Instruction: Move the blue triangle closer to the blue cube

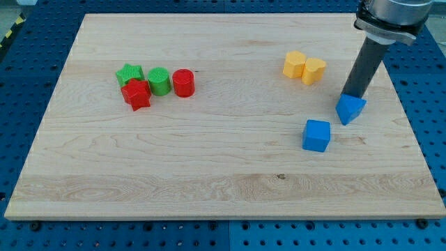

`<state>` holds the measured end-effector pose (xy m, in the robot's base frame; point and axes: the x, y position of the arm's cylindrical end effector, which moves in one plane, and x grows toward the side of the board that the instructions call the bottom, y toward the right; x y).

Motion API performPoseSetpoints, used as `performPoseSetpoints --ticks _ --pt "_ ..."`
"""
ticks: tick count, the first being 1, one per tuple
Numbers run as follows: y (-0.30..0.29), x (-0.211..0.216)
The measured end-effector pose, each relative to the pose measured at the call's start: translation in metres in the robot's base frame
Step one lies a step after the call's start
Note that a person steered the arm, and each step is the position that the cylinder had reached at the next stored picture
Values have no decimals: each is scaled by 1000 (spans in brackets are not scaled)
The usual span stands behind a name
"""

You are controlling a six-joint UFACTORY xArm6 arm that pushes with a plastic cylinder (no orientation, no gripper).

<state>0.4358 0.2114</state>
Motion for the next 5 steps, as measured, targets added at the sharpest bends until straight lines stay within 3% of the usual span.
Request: performPoseSetpoints --ticks 2,5 --pt "7 36" --pt "48 50"
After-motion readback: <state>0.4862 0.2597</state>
